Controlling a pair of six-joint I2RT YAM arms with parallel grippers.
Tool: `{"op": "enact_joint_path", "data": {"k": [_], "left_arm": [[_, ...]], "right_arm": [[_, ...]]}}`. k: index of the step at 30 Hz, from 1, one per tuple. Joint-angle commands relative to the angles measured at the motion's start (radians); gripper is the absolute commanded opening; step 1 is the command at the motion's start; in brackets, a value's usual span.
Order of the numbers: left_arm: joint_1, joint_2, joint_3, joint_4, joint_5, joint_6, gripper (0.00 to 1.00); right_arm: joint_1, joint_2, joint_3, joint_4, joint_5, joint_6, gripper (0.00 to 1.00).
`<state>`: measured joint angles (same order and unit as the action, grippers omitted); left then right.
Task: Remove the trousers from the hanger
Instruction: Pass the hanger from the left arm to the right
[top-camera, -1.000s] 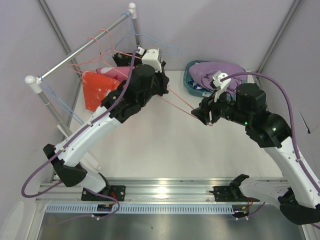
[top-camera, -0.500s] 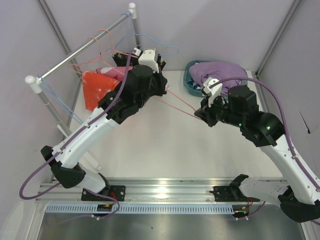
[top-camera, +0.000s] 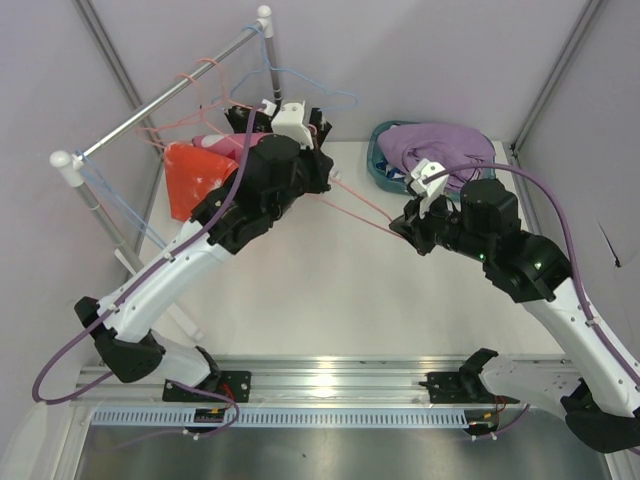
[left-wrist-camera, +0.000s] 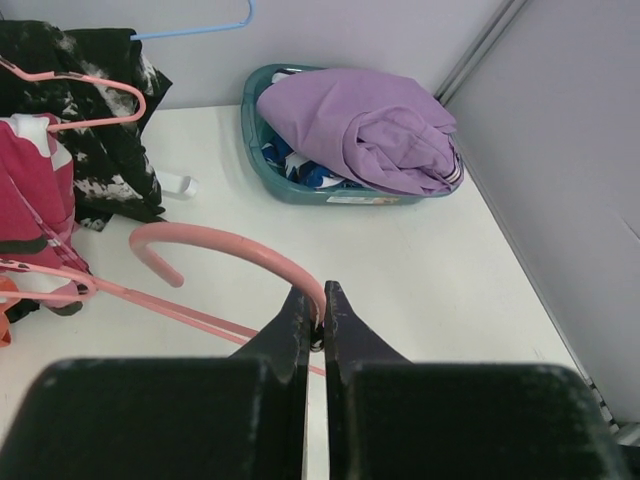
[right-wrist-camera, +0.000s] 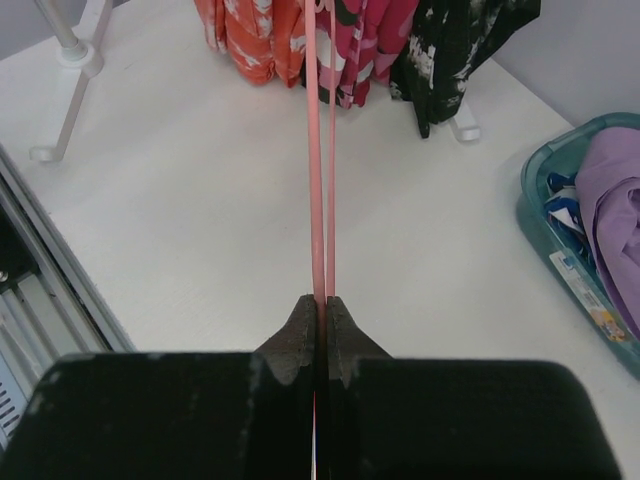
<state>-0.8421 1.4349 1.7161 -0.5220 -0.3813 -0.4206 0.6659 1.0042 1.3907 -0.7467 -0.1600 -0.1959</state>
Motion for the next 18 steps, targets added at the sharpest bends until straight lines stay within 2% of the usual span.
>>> {"op": "enact_joint_path", "data": {"k": [1, 5, 9, 13, 16, 17, 18], "left_arm": [[-0.003, -0.068, -0.035, 0.082, 0.022, -0.033, 0.04], [-0.005, -0.093, -0.098, 0.119, 0.021, -0.041, 0.04], [-0.005, -0.080, -0.090, 0.112, 0.021, -0.043, 0.03], [-0.005, -0.082, -0.095, 0.116, 0.025, -0.043, 0.07], [-0.005, -0.085, -0.101, 0.120, 0.032, -0.043, 0.18], [-0.005, -0.085, -0.096, 0.120, 0.032, -0.043, 0.29], [-0.005, -0.085, -0.093, 0.117, 0.032, -0.044, 0.35]], "right_arm": [[0.001, -0.013, -0.028, 0.099, 0.046, 0.010, 0.00], [0.001, 0.002, -0.041, 0.125, 0.060, 0.044, 0.00], [0.001, 0.008, -0.047, 0.144, 0.076, 0.075, 0.00], [0.001, 0.001, -0.041, 0.159, 0.094, 0.090, 0.00], [0.003, -0.007, -0.039, 0.171, 0.108, 0.101, 0.00], [0.003, -0.009, -0.039, 0.178, 0.106, 0.102, 0.00], [0.003, -0.012, -0.041, 0.184, 0.105, 0.104, 0.00]]}}
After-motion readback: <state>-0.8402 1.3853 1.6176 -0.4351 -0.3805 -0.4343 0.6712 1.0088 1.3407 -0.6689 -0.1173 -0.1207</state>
